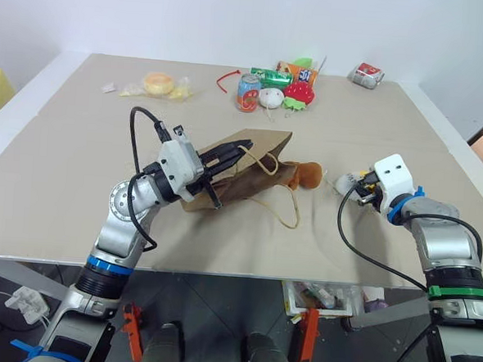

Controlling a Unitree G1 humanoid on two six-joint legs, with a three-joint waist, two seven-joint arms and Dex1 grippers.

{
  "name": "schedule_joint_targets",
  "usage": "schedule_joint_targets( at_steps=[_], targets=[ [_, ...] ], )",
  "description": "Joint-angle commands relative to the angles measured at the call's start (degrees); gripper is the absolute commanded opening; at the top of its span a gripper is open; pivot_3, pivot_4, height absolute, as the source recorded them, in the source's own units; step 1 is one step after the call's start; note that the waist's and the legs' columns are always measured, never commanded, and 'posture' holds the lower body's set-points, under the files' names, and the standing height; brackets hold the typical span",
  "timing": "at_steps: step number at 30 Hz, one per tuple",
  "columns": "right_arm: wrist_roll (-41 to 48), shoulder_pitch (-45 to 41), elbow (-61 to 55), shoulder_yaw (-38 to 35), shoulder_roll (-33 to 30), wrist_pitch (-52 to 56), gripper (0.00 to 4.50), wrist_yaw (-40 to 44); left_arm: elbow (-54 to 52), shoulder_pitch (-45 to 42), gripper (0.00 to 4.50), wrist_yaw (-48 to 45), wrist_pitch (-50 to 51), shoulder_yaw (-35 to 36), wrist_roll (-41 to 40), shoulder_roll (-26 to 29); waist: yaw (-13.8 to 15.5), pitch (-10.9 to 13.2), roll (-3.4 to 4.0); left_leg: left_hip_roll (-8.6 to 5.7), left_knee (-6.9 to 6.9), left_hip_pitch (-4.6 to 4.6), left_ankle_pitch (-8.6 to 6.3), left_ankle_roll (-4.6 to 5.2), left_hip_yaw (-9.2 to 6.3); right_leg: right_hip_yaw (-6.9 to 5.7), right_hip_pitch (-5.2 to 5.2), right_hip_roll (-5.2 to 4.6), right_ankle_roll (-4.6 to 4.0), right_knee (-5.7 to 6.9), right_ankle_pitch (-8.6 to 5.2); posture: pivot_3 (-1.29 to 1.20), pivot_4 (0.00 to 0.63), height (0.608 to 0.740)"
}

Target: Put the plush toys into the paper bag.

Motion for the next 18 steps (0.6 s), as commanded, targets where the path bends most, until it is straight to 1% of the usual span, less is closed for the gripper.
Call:
schedule_joint_targets(
  at_steps=[1,2,3,6,9,12,14,18],
  targets=[
    [1.7,-0.2,-1.0,-1.9,-0.2,0.4,0.21,2.0,-2.9,-1.5,0.0,0.1,2.1,1.2,-1.6,0.2,0.0,0.0,0.0,0.0,0.0,0.0,0.0,0.0,0.0,0.0,0.0,0.0,0.0,0.0,0.0,0.0,0.15,0.74],
    [2.8,-0.3,-1.8,-2.7,-0.2,1.0,0.11,2.9,-3.1,-1.6,0.0,0.2,2.6,1.3,-1.8,0.1,0.0,0.0,0.0,0.0,0.0,0.0,0.0,0.0,0.0,0.0,0.0,0.0,0.0,0.0,0.0,0.0,0.15,0.74],
    [4.7,-0.7,-3.1,-4.5,-0.2,1.2,0.11,3.6,-3.1,-1.8,0.0,0.2,3.1,1.5,-2.1,0.1,0.0,0.0,0.0,0.0,0.0,0.0,0.0,0.0,0.0,0.0,0.0,0.0,0.0,0.0,0.0,0.0,0.15,0.74],
    [13.6,-1.9,-9.0,-11.7,-0.1,2.6,0.11,7.7,-3.2,-2.5,0.0,0.4,4.4,2.0,-2.7,-0.1,0.0,0.0,0.05,0.0,-0.01,-0.02,0.01,0.01,0.0,0.02,-0.03,0.0,0.02,0.0,0.01,0.0,0.15,0.74],
    [23.0,-0.7,-17.3,-16.5,-0.7,5.8,0.11,13.4,-3.3,-2.9,0.0,0.3,5.0,2.1,-2.9,-0.1,0.0,0.0,0.07,0.0,-0.03,-0.02,0.0,0.01,-0.01,0.01,-0.02,0.02,0.28,0.0,0.08,0.0,0.15,0.74],
    [33.5,1.9,-27.3,-19.5,-1.6,10.8,0.11,20.0,-3.4,-3.3,0.0,0.1,5.5,2.0,-3.0,-0.1,0.0,0.0,0.07,0.0,-0.05,-0.02,0.0,0.01,-0.03,0.01,-0.01,0.03,0.29,0.0,0.05,0.0,0.15,0.74],
    [36.6,2.1,-30.9,-19.2,-1.1,12.8,0.11,20.8,-3.3,-3.6,0.0,0.0,5.7,2.0,-3.0,-0.1,0.0,0.0,0.07,0.0,-0.09,-0.03,0.0,0.01,-0.04,0.01,-0.02,0.03,0.31,0.0,0.01,0.0,0.15,0.74],
    [34.8,2.9,-33.9,-13.5,0.9,12.5,0.11,20.1,-3.3,-4.3,0.0,-0.1,6.1,2.0,-3.0,-0.2,0.0,0.0,0.07,0.0,-0.12,-0.03,-0.01,0.0,-0.07,-0.01,0.0,0.03,0.3,0.0,-0.05,0.0,0.15,0.74]
  ],
)
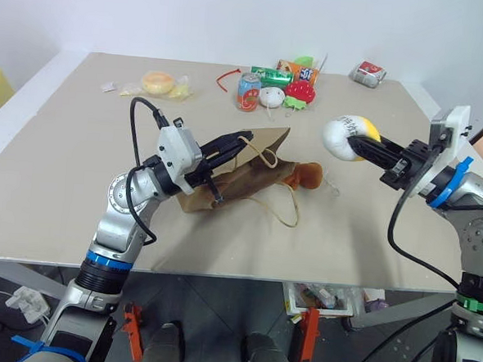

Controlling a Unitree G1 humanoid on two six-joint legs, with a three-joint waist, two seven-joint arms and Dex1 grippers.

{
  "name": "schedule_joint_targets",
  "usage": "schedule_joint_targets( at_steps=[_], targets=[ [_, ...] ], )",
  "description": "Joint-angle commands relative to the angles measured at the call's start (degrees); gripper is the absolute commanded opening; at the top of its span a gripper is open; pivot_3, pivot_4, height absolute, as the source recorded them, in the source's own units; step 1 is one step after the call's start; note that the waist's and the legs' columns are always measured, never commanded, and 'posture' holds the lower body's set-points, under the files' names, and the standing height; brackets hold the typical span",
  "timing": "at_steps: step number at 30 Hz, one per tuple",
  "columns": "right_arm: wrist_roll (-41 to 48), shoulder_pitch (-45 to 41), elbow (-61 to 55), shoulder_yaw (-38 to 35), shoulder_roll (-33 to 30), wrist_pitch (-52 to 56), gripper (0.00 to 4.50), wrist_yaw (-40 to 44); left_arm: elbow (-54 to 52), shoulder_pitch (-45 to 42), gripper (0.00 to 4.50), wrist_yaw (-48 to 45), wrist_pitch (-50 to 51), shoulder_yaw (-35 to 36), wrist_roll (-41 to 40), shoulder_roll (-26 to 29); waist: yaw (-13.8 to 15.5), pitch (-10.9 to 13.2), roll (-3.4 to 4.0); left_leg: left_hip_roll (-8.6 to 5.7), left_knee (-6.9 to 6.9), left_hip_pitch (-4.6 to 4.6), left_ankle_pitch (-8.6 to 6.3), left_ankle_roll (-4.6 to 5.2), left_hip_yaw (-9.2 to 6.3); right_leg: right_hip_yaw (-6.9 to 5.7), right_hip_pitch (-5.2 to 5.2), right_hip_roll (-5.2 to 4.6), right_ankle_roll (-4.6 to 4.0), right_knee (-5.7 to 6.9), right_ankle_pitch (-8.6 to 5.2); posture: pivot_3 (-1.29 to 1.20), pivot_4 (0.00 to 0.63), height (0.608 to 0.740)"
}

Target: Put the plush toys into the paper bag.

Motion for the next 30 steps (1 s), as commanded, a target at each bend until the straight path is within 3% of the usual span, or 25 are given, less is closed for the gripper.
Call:
schedule_joint_targets(
  at_steps=[1,9,21,30],
  targets=[
    [1.2,0.3,-7.8,6.1,2.2,0.9,0.11,0.3,-2.2,-2.5,0.0,0.0,0.4,1.0,-0.7,-0.1,0.0,0.0,0.0,0.0,0.0,0.0,0.0,0.0,0.0,0.0,0.0,0.0,0.0,0.0,0.0,0.0,0.15,0.74],
    [-2.1,0.8,-11.2,16.0,5.2,0.0,0.11,0.3,-2.2,-3.1,0.0,0.1,0.5,1.3,-0.4,-0.1,-0.1,0.0,0.0,0.01,0.08,0.03,0.0,0.0,0.02,0.0,-0.05,-0.01,-0.4,0.0,0.05,0.0,0.15,0.74],
    [-2.8,0.2,-9.4,15.9,4.5,-1.0,0.11,0.3,-2.1,-3.5,0.0,0.3,0.4,1.6,-0.1,-0.4,0.0,0.0,0.0,0.0,0.05,-0.02,0.0,-0.01,0.01,-0.01,-0.05,0.0,-0.33,0.0,-0.07,0.0,0.15,0.74],
    [-10.6,-7.6,-5.7,27.4,12.2,-1.0,0.11,-4.1,-1.5,-3.9,0.0,-0.4,-0.2,1.3,0.2,-0.9,-0.5,0.0,0.0,0.02,0.05,0.0,0.0,-0.01,0.01,-0.02,-0.07,0.01,-0.38,0.0,-0.02,0.0,0.15,0.74]
  ],
)
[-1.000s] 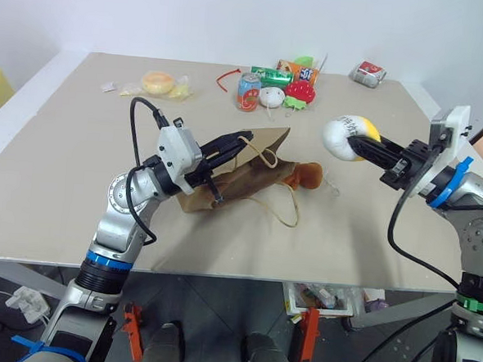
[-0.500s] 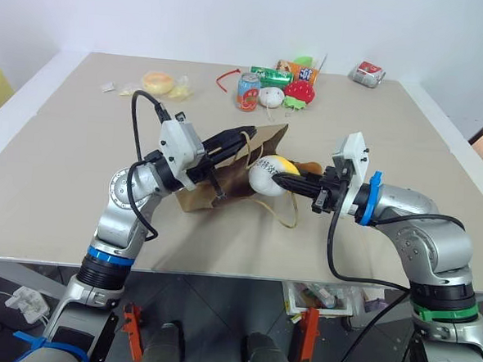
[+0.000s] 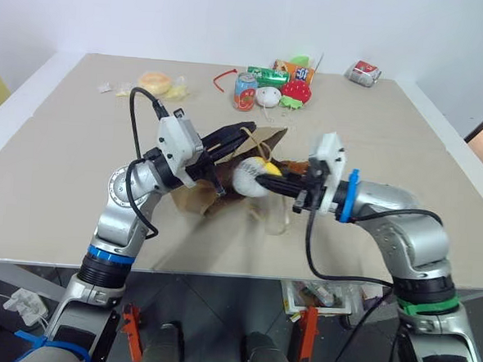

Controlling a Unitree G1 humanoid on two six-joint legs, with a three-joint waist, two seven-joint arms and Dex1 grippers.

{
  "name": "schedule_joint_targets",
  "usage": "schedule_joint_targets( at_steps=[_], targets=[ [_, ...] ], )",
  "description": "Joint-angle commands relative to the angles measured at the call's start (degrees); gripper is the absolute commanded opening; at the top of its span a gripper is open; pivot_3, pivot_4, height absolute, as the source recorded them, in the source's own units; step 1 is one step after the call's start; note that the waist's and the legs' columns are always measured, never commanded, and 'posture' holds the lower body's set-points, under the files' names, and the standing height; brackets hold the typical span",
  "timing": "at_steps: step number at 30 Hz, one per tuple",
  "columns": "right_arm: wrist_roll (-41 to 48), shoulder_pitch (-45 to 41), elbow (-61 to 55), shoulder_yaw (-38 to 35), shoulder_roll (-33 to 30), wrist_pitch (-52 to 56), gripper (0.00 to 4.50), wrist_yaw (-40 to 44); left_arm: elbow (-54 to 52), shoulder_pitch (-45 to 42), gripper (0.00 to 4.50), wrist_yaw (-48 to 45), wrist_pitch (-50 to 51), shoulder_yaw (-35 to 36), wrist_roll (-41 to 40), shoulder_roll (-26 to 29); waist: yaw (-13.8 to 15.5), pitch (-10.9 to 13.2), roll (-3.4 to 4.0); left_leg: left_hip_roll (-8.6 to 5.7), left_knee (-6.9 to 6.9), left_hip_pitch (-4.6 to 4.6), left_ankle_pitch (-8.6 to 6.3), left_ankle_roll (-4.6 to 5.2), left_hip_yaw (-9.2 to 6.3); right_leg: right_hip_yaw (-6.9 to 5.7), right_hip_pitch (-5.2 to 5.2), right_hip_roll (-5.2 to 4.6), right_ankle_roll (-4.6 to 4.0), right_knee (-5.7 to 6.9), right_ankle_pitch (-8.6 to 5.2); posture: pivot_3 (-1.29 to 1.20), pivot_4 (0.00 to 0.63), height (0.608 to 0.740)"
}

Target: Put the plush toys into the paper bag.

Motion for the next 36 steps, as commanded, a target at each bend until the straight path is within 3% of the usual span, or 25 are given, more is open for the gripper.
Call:
schedule_joint_targets(
  at_steps=[1,6,7,8,10,15,20,24,29,33,36],
  targets=[
    [-5.3,-6.1,3.9,4.4,3.7,-0.6,0.11,-3.4,-1.5,-1.5,0.0,-0.1,-1.0,0.5,0.1,-0.2,0.0,0.0,0.0,0.0,0.0,-0.01,0.0,0.0,0.01,0.01,-0.01,0.0,0.0,0.0,0.01,0.0,0.15,0.74],
    [-10.7,-9.0,9.8,8.2,6.9,0.5,0.11,-7.7,-2.0,-0.8,0.0,0.3,-1.1,0.6,0.4,-0.2,0.1,0.0,0.0,0.0,0.0,-0.02,0.0,0.0,0.01,0.0,-0.01,-0.01,0.0,0.0,0.0,0.0,0.15,0.74],
    [-11.2,-8.8,10.1,8.6,7.0,0.4,0.81,-7.8,-1.9,-0.8,0.0,0.4,-1.1,0.7,0.4,-0.1,0.0,0.0,-0.01,-0.01,0.0,-0.04,0.0,0.0,0.01,0.0,-0.01,-0.01,0.0,0.0,0.0,0.0,0.15,0.74],
    [-11.2,-8.7,10.0,8.6,7.0,0.5,0.81,-7.8,-1.8,-0.8,0.0,0.4,-1.2,0.8,0.5,-0.1,0.0,0.0,0.0,0.0,0.0,-0.04,0.0,0.0,0.01,0.0,-0.01,-0.01,0.0,0.0,0.0,0.0,0.15,0.74],
    [-10.8,-8.5,9.5,8.3,6.9,0.5,1.33,-7.1,-1.6,-0.8,0.0,0.4,-1.3,1.0,0.5,-0.1,0.0,0.0,0.0,0.0,0.0,-0.05,0.0,0.0,0.01,0.0,-0.01,-0.01,0.01,0.0,0.0,0.0,0.15,0.74],
    [-8.1,-9.0,8.9,4.7,6.9,3.4,3.24,-6.6,-1.5,-0.8,0.0,0.4,-1.4,1.1,0.5,-0.1,0.0,0.0,0.0,-0.01,-0.03,-0.09,0.0,0.0,0.01,-0.01,-0.05,-0.01,0.2,0.0,0.1,0.0,0.15,0.74],
    [-2.8,-5.7,2.9,-0.2,2.9,5.5,3.24,-2.1,-0.8,-1.1,0.0,0.3,-1.6,1.0,0.5,-0.4,0.1,0.0,0.0,0.0,-0.03,-0.09,0.0,0.0,0.0,-0.02,-0.05,-0.01,0.19,0.0,0.09,0.0,0.15,0.74],
    [4.7,-0.8,-2.4,-9.0,-2.1,7.0,3.24,2.6,-0.3,-1.1,0.0,0.1,-1.8,1.0,0.4,-0.6,0.2,0.0,-0.01,-0.01,-0.03,-0.1,0.0,0.0,0.0,-0.01,-0.02,-0.03,0.18,-0.01,0.08,0.0,0.15,0.74],
    [8.0,1.3,-1.9,-16.0,-4.0,7.5,3.24,1.7,0.1,-1.2,0.0,0.0,-2.1,1.1,0.3,-0.7,0.4,0.0,-0.01,-0.01,-0.03,-0.11,0.0,0.0,-0.01,-0.03,-0.02,-0.03,0.2,-0.01,0.05,0.0,0.15,0.74],
    [4.8,2.8,2.0,-19.7,-6.9,2.8,3.24,1.1,0.0,-1.3,0.0,0.1,-2.0,1.2,0.3,-0.6,0.2,0.0,-0.01,-0.01,-0.02,-0.08,0.0,0.0,0.0,-0.02,-0.03,-0.03,0.13,-0.01,0.03,0.0,0.15,0.74],
    [-3.0,0.8,8.7,-15.9,-7.8,-0.4,3.24,-4.5,-0.2,-1.1,0.0,-0.1,-2.0,1.4,0.3,-0.2,0.2,0.0,-0.01,-0.02,0.01,-0.06,0.0,0.0,0.0,-0.01,0.0,-0.03,0.02,-0.01,0.01,0.0,0.15,0.74]
  ],
)
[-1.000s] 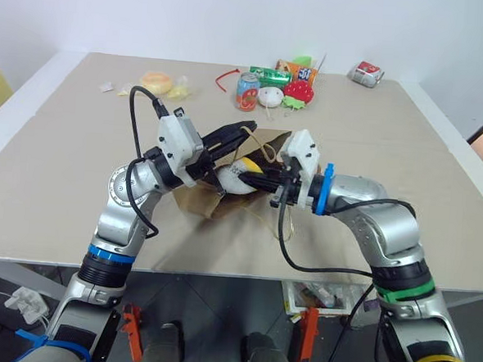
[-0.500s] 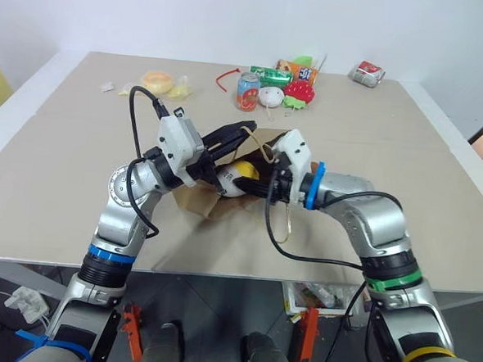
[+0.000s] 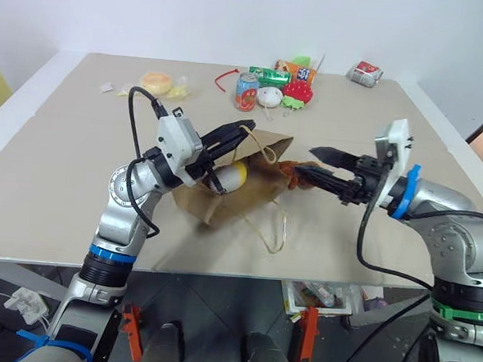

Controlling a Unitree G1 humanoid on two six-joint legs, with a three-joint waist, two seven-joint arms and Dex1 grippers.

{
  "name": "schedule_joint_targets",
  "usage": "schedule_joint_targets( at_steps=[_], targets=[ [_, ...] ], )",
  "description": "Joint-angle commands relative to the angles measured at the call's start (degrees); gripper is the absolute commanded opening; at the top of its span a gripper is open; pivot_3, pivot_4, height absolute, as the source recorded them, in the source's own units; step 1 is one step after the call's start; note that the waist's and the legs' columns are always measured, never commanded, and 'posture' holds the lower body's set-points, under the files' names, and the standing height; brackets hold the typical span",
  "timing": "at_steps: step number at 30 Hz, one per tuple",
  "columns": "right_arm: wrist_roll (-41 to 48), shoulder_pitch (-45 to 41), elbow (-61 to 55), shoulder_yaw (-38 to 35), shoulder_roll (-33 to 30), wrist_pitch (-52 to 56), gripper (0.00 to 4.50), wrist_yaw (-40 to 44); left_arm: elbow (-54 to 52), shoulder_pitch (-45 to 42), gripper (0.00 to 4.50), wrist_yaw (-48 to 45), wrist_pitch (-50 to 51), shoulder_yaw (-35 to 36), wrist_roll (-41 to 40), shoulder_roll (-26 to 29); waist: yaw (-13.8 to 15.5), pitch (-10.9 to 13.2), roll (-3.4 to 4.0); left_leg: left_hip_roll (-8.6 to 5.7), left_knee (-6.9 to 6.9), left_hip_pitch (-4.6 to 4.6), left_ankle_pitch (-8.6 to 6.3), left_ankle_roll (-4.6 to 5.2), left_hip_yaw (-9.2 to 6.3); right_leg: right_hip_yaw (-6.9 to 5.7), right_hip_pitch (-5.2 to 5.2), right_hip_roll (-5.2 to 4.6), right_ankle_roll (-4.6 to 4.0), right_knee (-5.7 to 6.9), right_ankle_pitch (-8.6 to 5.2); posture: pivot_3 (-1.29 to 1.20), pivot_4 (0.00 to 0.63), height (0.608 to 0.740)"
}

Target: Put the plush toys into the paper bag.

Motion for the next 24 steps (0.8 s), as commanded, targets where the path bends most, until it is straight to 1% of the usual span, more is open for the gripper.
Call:
schedule_joint_targets(
  at_steps=[1,5,8,10,12,16,18,19,21,22,23,24],
  targets=[
    [-11.8,-3.6,10.4,2.3,-2.1,-7.1,3.24,-8.4,-1.3,-0.7,0.0,-0.2,-0.9,1.0,-0.2,0.4,0.0,0.0,0.0,0.0,0.03,0.0,0.0,0.0,0.03,0.02,0.0,-0.01,0.01,0.0,0.01,0.0,0.15,0.74],
    [-19.4,-7.2,19.0,8.8,0.9,-9.3,3.24,-13.1,-1.4,-0.6,0.0,-0.3,-0.9,1.0,-0.3,0.6,-0.3,0.0,0.0,0.0,0.04,0.04,0.0,0.0,0.05,0.03,-0.06,-0.02,-0.08,-0.01,0.09,0.0,0.15,0.74],
    [-23.1,-10.4,26.8,11.9,4.2,-10.6,3.24,-16.6,-1.4,-0.7,0.0,-0.2,-0.9,1.0,-0.2,0.6,-0.4,0.0,0.0,0.01,-0.01,0.08,0.0,0.01,0.02,0.04,-0.05,0.04,-0.06,0.0,0.07,0.0,0.15,0.74],
    [-24.8,-11.9,30.5,13.1,5.7,-11.8,3.24,-17.5,-1.6,-0.6,0.0,-0.1,-0.8,1.0,-0.2,0.7,-0.3,0.0,0.01,0.0,-0.01,0.06,0.01,0.01,0.03,0.1,-0.06,0.06,-0.01,0.0,0.05,0.0,0.15,0.74],
    [-26.9,-13.1,34.0,14.4,6.2,-13.3,3.24,-18.7,-1.8,-0.5,0.0,-0.1,-0.7,1.0,-0.1,0.8,-0.3,0.0,0.01,-0.02,-0.03,0.0,0.01,0.01,0.02,0.12,-0.07,0.06,0.24,0.0,0.16,0.0,0.15,0.74],
    [-29.4,-14.6,38.0,15.2,6.7,-14.4,3.24,-20.3,-2.2,-0.3,0.0,0.1,-0.6,1.1,-0.1,0.9,-0.2,0.0,0.01,-0.06,-0.04,-0.03,0.0,0.01,0.01,0.11,-0.06,0.05,0.25,-0.01,0.15,0.0,0.15,0.74],
    [-30.7,-15.0,39.2,15.6,6.7,-15.5,2.73,-20.8,-2.1,-0.5,0.0,0.1,-0.6,1.1,-0.1,0.9,-0.2,0.0,0.01,-0.06,-0.06,-0.03,0.0,0.01,-0.01,0.1,-0.05,0.05,0.23,-0.01,0.14,0.0,0.15,0.74],
    [-30.9,-14.8,39.0,15.9,6.6,-15.8,2.57,-20.5,-2.1,-0.5,0.0,0.2,-0.6,1.1,-0.1,0.9,-0.2,0.0,0.01,-0.06,-0.06,-0.03,0.0,0.01,-0.01,0.1,-0.06,0.05,0.23,-0.01,0.14,0.0,0.15,0.74],
    [-31.1,-14.5,38.4,16.1,6.5,-16.2,1.89,-19.7,-2.1,-0.6,0.0,0.2,-0.7,1.1,0.0,0.9,-0.2,0.0,0.01,-0.05,-0.05,-0.02,0.0,0.01,-0.01,0.09,-0.05,0.05,0.28,-0.01,0.13,0.0,0.15,0.74],
    [-31.3,-14.4,38.1,16.0,6.6,-16.3,1.3,-19.4,-2.2,-0.5,0.0,0.2,-0.7,1.1,0.0,0.9,-0.2,0.0,0.01,-0.05,-0.04,-0.02,0.0,0.01,-0.01,0.08,-0.05,0.05,0.27,-0.01,0.13,0.0,0.15,0.74],
    [-31.4,-14.4,37.8,15.9,6.5,-16.3,1.14,-19.2,-2.2,-0.5,0.0,0.2,-0.7,1.1,0.0,0.9,-0.2,0.0,0.01,-0.05,-0.04,-0.02,0.0,0.01,-0.01,0.09,-0.05,0.05,0.26,-0.01,0.13,0.0,0.15,0.74],
    [-31.4,-14.3,37.6,15.8,6.4,-16.3,0.8,-19.1,-2.3,-0.5,0.0,0.2,-0.7,1.1,0.0,1.0,-0.2,0.0,0.01,-0.05,-0.02,-0.02,0.01,0.01,-0.01,0.1,-0.04,0.05,0.18,-0.01,0.1,0.0,0.15,0.74]
  ],
)
